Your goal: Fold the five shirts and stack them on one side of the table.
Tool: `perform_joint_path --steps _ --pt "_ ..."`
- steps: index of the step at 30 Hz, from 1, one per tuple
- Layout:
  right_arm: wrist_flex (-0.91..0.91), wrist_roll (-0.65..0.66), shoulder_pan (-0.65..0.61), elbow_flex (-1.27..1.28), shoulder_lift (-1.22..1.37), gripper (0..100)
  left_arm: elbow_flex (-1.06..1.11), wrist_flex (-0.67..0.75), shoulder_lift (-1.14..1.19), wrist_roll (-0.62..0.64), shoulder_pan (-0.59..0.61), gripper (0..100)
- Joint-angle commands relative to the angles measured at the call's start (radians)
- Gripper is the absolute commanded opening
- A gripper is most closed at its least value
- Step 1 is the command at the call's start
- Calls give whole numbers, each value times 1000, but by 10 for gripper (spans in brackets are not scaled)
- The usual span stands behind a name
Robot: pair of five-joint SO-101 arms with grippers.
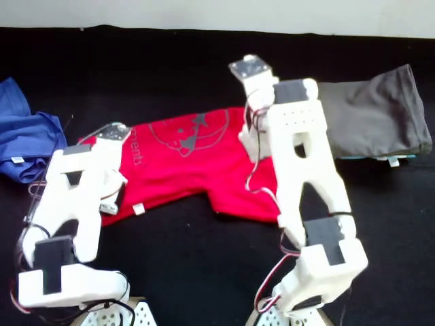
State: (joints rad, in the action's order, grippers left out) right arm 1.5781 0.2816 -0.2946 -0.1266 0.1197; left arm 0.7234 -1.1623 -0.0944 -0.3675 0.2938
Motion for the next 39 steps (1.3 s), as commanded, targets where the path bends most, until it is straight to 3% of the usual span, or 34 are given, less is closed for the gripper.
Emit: perform_joint_path --steps 1,9,13,19,27,32,39 --pt "-134 46 -5 222 -102 6 15 -17 -108 -3 -18 9" --pt "-598 183 137 578 -116 6 33 92 -131 5 -15 9" --pt "-700 233 209 604 -56 6 28 92 -131 57 -15 9" --pt "-677 241 294 433 108 6 10 84 -133 74 -18 9" --pt "-489 239 298 269 56 6 -226 -114 -128 120 -18 9" --pt "-366 239 277 265 -36 6 -136 6 -113 117 -18 9" --pt "-188 244 134 271 -101 6 7 227 -22 117 -18 9"
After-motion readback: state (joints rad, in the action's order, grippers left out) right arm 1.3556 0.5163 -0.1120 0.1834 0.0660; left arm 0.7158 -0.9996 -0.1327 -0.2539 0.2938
